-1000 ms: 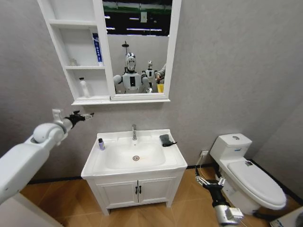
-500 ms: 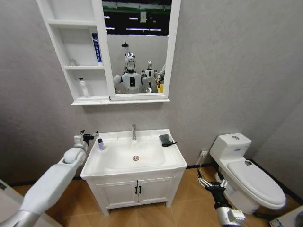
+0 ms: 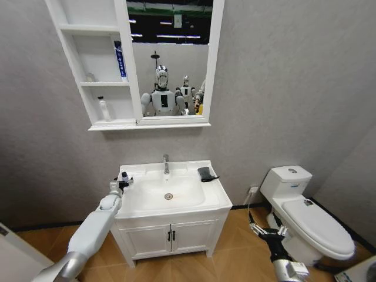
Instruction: Move facial cleanser and shampoo from washbasin to cabinet, then wipe washbasin with towel.
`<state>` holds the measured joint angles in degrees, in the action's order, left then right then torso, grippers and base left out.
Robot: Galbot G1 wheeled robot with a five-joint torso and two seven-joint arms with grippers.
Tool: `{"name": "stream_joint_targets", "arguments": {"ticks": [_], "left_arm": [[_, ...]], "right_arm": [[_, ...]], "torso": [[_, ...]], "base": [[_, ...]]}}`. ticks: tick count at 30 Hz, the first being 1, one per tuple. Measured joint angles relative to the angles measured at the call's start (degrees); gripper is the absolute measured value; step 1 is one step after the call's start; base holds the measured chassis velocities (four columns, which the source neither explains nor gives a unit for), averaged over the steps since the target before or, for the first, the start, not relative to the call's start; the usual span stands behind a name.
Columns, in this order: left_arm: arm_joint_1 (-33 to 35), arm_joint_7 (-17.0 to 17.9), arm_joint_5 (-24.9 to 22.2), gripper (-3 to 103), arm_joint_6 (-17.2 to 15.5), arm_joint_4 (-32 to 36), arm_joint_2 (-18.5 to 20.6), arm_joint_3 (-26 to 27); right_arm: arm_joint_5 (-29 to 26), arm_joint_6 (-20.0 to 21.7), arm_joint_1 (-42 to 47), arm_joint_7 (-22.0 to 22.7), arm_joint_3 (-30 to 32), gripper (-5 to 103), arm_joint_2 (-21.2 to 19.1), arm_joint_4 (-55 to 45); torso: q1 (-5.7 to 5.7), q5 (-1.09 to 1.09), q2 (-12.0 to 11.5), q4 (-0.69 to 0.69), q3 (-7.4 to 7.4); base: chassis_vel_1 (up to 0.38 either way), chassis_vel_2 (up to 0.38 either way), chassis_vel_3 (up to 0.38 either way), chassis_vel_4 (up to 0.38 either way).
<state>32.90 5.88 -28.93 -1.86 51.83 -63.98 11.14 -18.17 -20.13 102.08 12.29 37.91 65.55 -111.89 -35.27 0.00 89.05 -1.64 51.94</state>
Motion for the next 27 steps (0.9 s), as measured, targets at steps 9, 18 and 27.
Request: {"name": "stream_joint_targets", "arguments": {"ticks": [9,18,27], "left_arm": [[-1.02,-1.5,-0.04,76,0.17,-2.78,-0.73,0.43],[0.29,-2.23,-0.85,43,0.31,-0.8,0.12,0.66],[3.27,-1.53,-2.05,42,-1.56,10.4,4.74,0.31]], "right_arm": [[-0.12,0.0,0.09,0.11,0.17,100,-0.08,0.09],[-0.02,0.01,-0.05,0.34,-0.01,100,-0.01,0.02],[0.49,0.55,-0.09,0.73,-0.34,100,0.26,-1.11]], "torso": [[0.0,0.0,0.0,-0.01,0.0],[0.01,-0.01,0.0,-0.01,0.0],[0.01,-0.02,0.0,0.0,0.0]], "base": [[0.0,0.0,0.0,0.0],[0.0,0.0,0.0,0.0],[0.0,0.0,0.0,0.0]]}}
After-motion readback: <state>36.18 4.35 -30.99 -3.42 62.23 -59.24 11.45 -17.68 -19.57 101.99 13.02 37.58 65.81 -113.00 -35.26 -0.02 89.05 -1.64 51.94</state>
